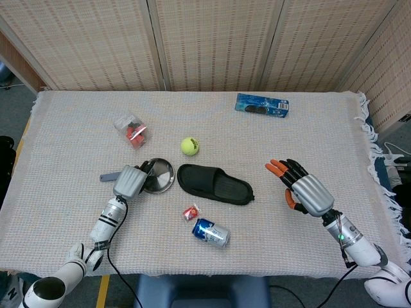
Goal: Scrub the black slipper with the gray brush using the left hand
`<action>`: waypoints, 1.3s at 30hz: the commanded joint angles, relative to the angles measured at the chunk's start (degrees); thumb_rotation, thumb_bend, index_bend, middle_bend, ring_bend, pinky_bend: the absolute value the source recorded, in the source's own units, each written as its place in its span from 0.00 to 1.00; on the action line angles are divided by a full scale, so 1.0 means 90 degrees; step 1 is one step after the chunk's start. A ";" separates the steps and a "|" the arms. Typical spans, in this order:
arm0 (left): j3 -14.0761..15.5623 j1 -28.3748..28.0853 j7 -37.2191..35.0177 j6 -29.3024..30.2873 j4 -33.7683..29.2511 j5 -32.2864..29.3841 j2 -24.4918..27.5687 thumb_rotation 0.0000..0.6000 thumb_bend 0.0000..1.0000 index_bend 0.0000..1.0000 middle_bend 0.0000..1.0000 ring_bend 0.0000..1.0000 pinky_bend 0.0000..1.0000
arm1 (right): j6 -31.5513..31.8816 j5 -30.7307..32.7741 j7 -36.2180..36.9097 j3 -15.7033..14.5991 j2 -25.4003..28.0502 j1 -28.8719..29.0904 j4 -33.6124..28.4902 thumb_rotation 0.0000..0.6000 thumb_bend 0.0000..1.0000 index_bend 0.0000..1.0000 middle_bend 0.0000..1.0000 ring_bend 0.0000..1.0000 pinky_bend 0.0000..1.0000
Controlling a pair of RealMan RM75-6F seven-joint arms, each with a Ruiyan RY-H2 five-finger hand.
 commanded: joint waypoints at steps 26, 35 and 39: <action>0.0878 0.3172 -0.0809 0.3231 -0.7038 -0.0183 0.4794 1.00 0.37 0.00 0.08 0.05 0.35 | 0.1505 0.0828 -0.3134 -0.0236 0.1013 -0.2002 -0.1632 1.00 0.19 0.00 0.00 0.00 0.00; 0.1162 0.3911 -0.1658 0.3405 -0.7129 -0.0077 0.5608 1.00 0.36 0.00 0.04 0.00 0.27 | 0.2103 0.0823 -0.3471 -0.0255 0.1010 -0.2678 -0.1846 1.00 0.19 0.00 0.00 0.00 0.00; 0.1173 0.3895 -0.1625 0.3146 -0.7188 0.0060 0.5692 1.00 0.37 0.00 0.00 0.00 0.25 | 0.2013 0.0762 -0.3482 -0.0242 0.0996 -0.2738 -0.1841 1.00 0.15 0.00 0.00 0.00 0.00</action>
